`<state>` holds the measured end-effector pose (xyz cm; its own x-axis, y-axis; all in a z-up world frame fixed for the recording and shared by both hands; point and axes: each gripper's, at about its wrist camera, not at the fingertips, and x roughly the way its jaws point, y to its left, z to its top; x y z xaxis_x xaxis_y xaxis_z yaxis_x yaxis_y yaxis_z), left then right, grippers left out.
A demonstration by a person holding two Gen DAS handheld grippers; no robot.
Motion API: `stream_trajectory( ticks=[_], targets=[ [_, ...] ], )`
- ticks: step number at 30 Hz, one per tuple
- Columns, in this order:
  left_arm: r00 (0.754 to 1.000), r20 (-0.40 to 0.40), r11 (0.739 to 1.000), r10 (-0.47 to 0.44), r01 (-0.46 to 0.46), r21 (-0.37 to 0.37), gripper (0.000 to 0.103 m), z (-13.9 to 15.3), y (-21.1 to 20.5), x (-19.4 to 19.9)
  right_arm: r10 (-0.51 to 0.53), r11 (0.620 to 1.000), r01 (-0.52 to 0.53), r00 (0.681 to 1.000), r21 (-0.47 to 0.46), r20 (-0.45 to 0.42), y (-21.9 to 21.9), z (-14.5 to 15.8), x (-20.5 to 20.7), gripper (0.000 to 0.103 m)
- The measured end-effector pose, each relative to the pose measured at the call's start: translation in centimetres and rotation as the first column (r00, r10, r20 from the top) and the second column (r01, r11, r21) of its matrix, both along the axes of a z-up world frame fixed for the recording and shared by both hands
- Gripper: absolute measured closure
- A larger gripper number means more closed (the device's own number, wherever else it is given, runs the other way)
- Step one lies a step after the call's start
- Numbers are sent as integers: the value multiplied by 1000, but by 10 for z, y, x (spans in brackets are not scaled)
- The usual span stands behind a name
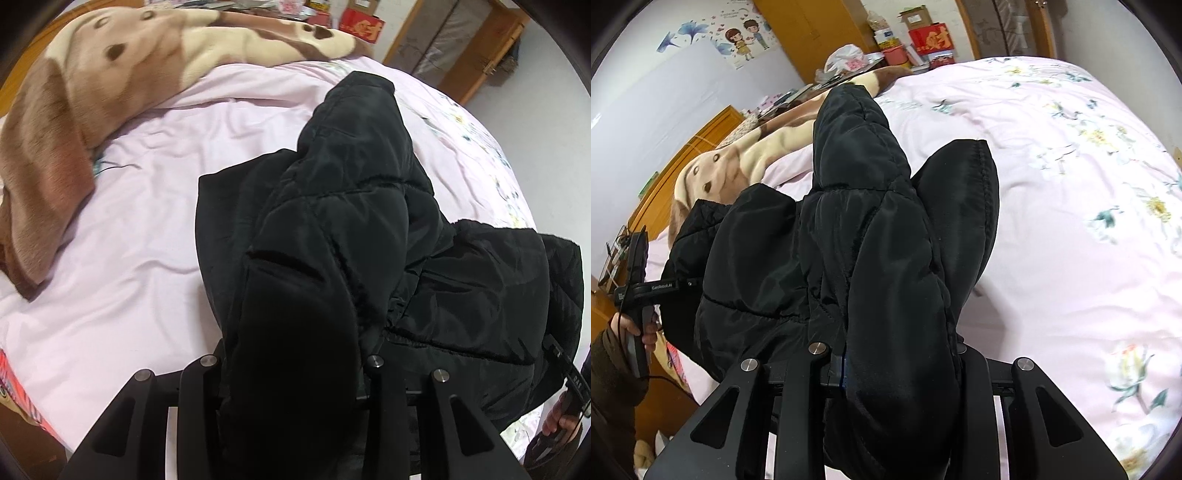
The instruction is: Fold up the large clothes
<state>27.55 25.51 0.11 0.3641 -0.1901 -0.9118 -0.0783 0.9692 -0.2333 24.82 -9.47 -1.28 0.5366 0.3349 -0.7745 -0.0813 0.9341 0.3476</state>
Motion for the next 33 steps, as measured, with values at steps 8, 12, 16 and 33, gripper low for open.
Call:
stream_trajectory(
  ticks=[8, 12, 16, 33],
  targets=[
    [999, -34, 1000, 22, -21, 18, 64, -37, 31, 8, -18, 999, 19, 1000, 27, -21, 31, -36, -10, 74],
    [998, -54, 999, 30, -29, 13, 62, -63, 39, 17, -42, 999, 42, 999, 11, -12, 31, -49, -19, 74],
    [998, -64, 999, 25, -22, 35, 56, -79, 39, 24, -47, 998, 46, 999, -39, -13, 31, -61, -20, 71],
    [999, -40, 999, 10, -8, 49, 27, -116, 56, 34, -95, 993, 92, 995, -73, -29, 24, -95, -18, 50]
  ],
)
